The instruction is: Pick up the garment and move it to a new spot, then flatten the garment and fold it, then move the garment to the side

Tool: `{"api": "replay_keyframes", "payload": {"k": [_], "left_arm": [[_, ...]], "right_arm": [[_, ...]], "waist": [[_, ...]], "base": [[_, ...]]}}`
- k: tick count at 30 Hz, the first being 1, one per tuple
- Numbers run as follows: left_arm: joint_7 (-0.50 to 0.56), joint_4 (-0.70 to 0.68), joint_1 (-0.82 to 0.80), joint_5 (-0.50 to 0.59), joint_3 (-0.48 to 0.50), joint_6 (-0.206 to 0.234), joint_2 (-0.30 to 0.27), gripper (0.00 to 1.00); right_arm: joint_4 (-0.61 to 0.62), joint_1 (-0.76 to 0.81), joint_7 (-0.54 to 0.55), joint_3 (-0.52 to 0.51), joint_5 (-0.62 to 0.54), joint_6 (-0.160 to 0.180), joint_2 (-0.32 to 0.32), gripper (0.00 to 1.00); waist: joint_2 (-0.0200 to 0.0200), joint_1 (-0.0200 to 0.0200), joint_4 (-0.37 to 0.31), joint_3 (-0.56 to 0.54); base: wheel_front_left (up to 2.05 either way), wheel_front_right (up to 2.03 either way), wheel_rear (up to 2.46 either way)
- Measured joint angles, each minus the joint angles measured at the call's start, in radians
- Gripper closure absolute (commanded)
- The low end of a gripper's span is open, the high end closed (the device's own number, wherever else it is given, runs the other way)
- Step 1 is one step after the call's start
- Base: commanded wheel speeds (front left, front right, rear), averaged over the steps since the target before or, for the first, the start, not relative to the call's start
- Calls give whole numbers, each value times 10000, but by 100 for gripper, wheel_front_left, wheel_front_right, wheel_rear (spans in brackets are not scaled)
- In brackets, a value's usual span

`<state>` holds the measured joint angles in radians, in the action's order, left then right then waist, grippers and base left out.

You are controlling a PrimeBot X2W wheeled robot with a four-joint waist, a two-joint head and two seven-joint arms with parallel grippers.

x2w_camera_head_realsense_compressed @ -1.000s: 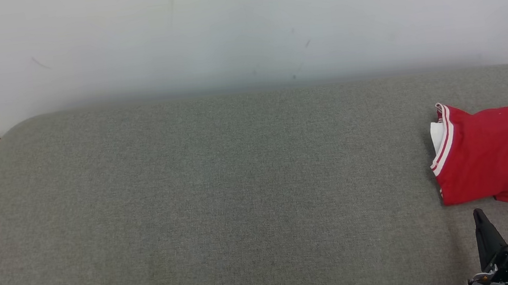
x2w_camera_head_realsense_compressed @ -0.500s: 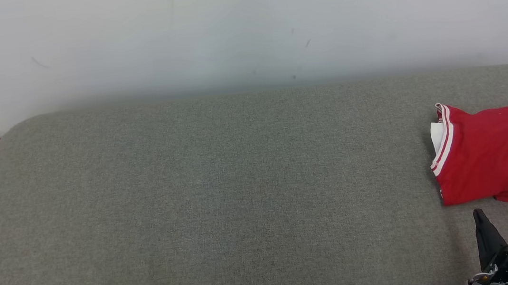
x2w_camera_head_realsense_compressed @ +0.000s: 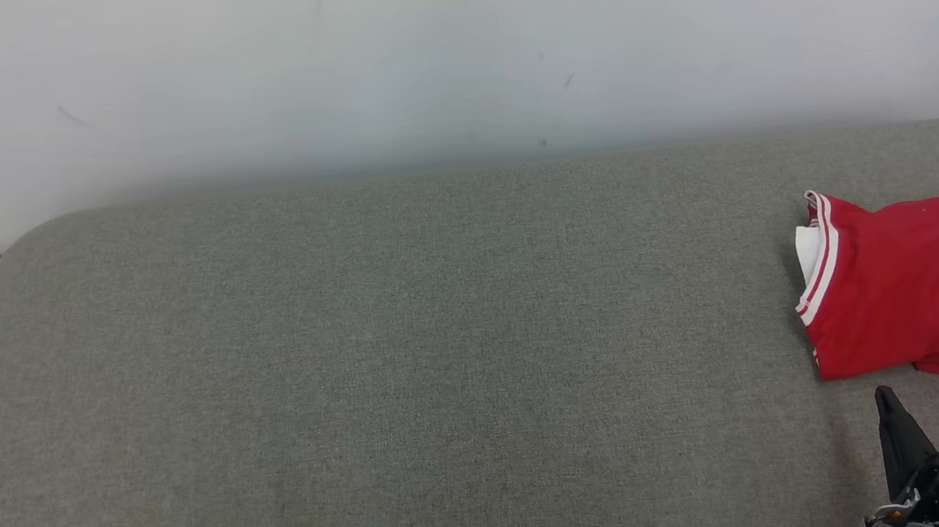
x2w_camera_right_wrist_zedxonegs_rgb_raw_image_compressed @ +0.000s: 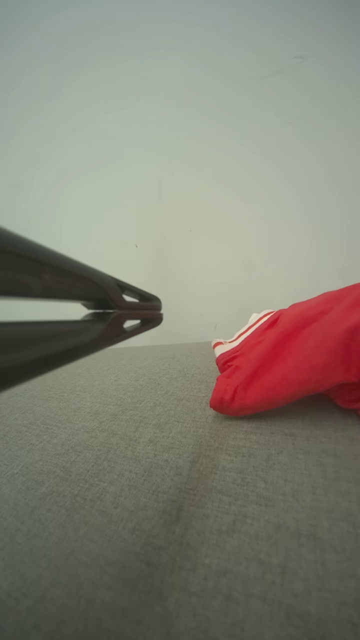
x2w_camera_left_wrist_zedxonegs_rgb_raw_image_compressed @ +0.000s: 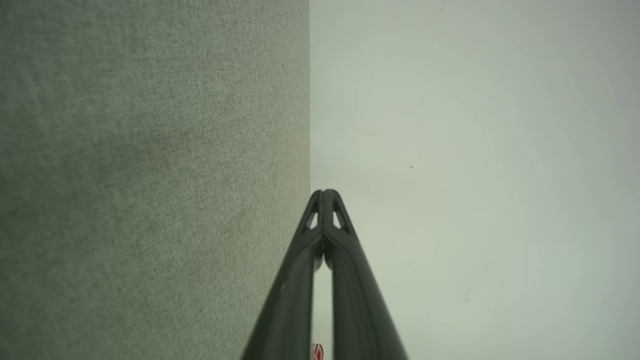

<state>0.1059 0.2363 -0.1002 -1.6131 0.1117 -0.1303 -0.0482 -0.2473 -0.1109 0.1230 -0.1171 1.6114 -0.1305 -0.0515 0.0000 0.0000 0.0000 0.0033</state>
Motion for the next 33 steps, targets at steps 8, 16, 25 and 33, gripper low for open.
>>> {"api": "replay_keyframes", "payload": {"k": [8, 16, 25, 33], "left_arm": [[0, 0, 0, 0, 0, 0, 0, 100], [0, -2, 0, 0, 0, 0, 0, 100], [0, -2, -1, 0, 0, 0, 0, 100], [0, -2, -2, 0, 0, 0, -2, 100]], "right_arm": [[0, 0, 0, 0, 0, 0, 0, 100], [0, 0, 0, 0, 0, 0, 0, 100], [0, 0, 0, 2, 0, 0, 2, 100], [0, 0, 0, 0, 0, 0, 2, 100]], "waist": [[0, 0, 0, 0], [0, 0, 0, 0], [0, 0, 0, 0], [0, 0, 0, 0]], "base": [[0, 0, 0], [0, 0, 0], [0, 0, 0], [0, 0, 0]]}}
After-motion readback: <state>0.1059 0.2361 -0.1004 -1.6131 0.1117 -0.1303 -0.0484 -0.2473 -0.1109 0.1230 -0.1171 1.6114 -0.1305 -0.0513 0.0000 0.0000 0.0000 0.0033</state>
